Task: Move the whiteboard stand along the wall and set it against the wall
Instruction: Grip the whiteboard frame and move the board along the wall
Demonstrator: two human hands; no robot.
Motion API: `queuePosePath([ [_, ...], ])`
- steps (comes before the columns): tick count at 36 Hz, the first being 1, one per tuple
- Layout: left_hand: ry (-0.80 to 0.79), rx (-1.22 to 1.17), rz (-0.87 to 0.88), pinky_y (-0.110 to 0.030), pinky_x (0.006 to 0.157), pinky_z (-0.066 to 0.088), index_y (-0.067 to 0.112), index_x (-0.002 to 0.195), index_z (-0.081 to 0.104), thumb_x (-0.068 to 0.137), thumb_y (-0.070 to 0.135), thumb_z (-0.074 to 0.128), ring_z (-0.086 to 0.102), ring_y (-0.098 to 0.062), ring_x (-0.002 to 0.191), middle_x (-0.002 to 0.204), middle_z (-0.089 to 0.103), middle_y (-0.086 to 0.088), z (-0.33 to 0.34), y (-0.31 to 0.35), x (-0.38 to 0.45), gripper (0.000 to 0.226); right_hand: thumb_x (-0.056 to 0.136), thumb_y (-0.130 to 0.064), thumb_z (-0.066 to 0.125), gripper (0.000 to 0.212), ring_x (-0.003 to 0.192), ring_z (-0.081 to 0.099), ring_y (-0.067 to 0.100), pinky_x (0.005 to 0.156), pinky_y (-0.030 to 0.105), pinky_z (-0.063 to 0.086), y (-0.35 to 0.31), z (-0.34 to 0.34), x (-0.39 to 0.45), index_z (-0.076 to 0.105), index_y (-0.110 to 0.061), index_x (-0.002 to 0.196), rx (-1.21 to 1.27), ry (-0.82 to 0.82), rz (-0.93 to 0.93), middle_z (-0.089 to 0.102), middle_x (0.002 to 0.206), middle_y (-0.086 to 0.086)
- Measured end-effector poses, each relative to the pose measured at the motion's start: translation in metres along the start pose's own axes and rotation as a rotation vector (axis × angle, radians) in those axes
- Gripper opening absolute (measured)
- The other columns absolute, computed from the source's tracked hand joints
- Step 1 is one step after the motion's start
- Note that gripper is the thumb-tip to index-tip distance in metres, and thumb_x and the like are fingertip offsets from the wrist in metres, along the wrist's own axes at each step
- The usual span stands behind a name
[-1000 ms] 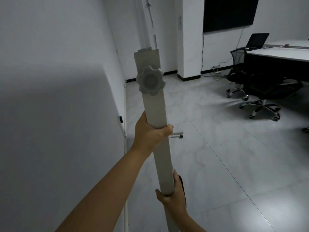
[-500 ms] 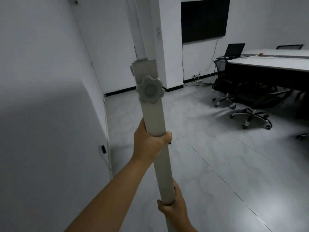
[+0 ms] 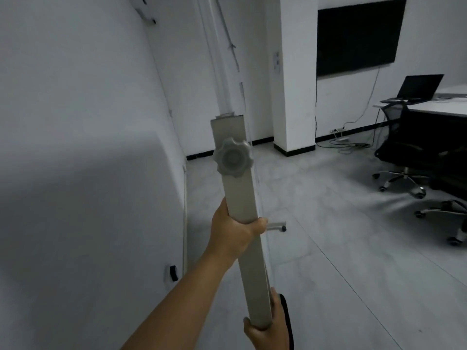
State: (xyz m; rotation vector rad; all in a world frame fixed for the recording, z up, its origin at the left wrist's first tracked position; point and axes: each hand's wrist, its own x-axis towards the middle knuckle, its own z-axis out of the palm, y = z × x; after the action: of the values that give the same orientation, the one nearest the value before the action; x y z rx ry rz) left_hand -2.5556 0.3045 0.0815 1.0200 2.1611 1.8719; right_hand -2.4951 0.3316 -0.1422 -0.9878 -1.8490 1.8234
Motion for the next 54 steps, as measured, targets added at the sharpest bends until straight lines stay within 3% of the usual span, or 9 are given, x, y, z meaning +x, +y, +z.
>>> queuePosePath([
  [4, 0.005, -0.022, -0.003, -0.007, 0.043, 0.045, 0.017, 0.076, 0.05, 0.065, 0.003, 0.071, 0.051, -0.013, 0.064, 0.07, 0.051, -0.001, -0.005, -0.029, 0.074, 0.028, 0.024, 0.0, 0.098, 0.13, 0.095, 0.063, 0.029, 0.09, 0.038, 0.054, 0.056, 0.036, 0.122, 0.028, -0.031, 0.13, 0.014, -0.018, 0.016, 0.052, 0.118, 0.027],
  [7, 0.004, -0.013, -0.005, -0.007, 0.043, 0.044, 0.012, 0.08, 0.051, 0.065, 0.004, 0.071, 0.052, -0.013, 0.064, 0.07, 0.052, 0.0, -0.009, -0.051, 0.13, 0.027, 0.059, -0.002, 0.081, 0.091, 0.097, 0.057, 0.023, 0.077, 0.02, 0.05, -0.017, 0.045, 0.145, 0.033, -0.016, 0.136, 0.025, 0.047, -0.02, 0.055, 0.119, 0.01],
  [15, -0.069, -0.07, 0.026, -0.006, 0.041, 0.042, 0.027, 0.069, 0.044, 0.064, 0.004, 0.072, 0.049, -0.01, 0.061, 0.068, 0.049, 0.001, -0.017, -0.11, 0.278, 0.037, 0.081, 0.007, 0.066, 0.076, 0.105, 0.044, 0.022, 0.074, 0.002, 0.047, -0.071, 0.082, 0.285, 0.025, -0.01, 0.143, 0.154, 0.038, 0.077, 0.041, 0.14, 0.008],
  [20, -0.084, -0.061, 0.031, -0.007, 0.041, 0.042, 0.028, 0.068, 0.043, 0.064, 0.005, 0.072, 0.051, -0.009, 0.058, 0.067, 0.05, 0.002, -0.019, -0.141, 0.369, 0.037, 0.014, -0.02, 0.1, 0.135, 0.115, 0.037, 0.052, 0.086, 0.041, 0.052, 0.004, 0.121, 0.449, 0.033, -0.043, 0.13, -0.015, 0.289, -0.02, 0.041, 0.137, 0.011],
  [26, -0.069, -0.075, 0.026, -0.012, 0.045, 0.046, 0.025, 0.069, 0.046, 0.064, 0.004, 0.072, 0.052, -0.012, 0.063, 0.068, 0.052, 0.0, -0.025, -0.183, 0.481, 0.034, 0.066, 0.001, 0.077, 0.096, 0.099, 0.052, 0.017, 0.057, 0.003, 0.047, -0.114, 0.149, 0.488, 0.025, -0.013, 0.145, 0.179, 0.097, -0.073, 0.047, 0.133, 0.009],
  [31, -0.072, -0.057, 0.016, -0.006, 0.046, 0.046, 0.023, 0.075, 0.05, 0.065, 0.005, 0.072, 0.055, -0.013, 0.069, 0.075, 0.056, -0.001, -0.027, -0.218, 0.571, 0.03, 0.011, -0.037, 0.056, 0.121, 0.102, 0.056, 0.051, 0.077, 0.028, 0.033, -0.134, 0.184, 0.578, 0.055, 0.009, 0.122, 0.069, 0.304, -0.128, 0.062, 0.113, 0.036],
  [40, -0.06, -0.067, 0.023, -0.005, 0.047, 0.046, 0.027, 0.069, 0.048, 0.065, 0.004, 0.072, 0.054, -0.009, 0.066, 0.072, 0.054, 0.004, -0.031, -0.273, 0.715, 0.034, 0.063, -0.002, 0.081, 0.098, 0.105, 0.051, 0.022, 0.089, 0.03, 0.047, -0.186, 0.202, 0.702, 0.026, -0.006, 0.144, -0.036, 0.077, -0.133, 0.048, 0.129, 0.016],
  [48, -0.13, -0.095, 0.069, -0.004, 0.043, 0.043, 0.03, 0.067, 0.043, 0.065, 0.006, 0.072, 0.054, -0.006, 0.058, 0.068, 0.05, 0.005, -0.033, -0.314, 0.84, 0.038, 0.068, 0.003, 0.077, 0.092, 0.105, 0.051, 0.023, 0.088, 0.036, 0.051, -0.218, 0.236, 0.824, 0.026, -0.01, 0.144, 0.014, 0.11, -0.142, 0.048, 0.128, 0.01],
  [54, -0.143, -0.123, 0.089, -0.003, 0.045, 0.043, 0.035, 0.067, 0.041, 0.065, 0.007, 0.073, 0.051, -0.004, 0.064, 0.069, 0.05, 0.01, -0.031, -0.349, 0.927, 0.042, 0.057, -0.015, 0.074, 0.095, 0.093, 0.053, 0.017, 0.059, 0.008, 0.049, -0.243, 0.258, 0.908, 0.03, -0.008, 0.141, 0.003, 0.147, -0.115, 0.051, 0.118, 0.011],
])
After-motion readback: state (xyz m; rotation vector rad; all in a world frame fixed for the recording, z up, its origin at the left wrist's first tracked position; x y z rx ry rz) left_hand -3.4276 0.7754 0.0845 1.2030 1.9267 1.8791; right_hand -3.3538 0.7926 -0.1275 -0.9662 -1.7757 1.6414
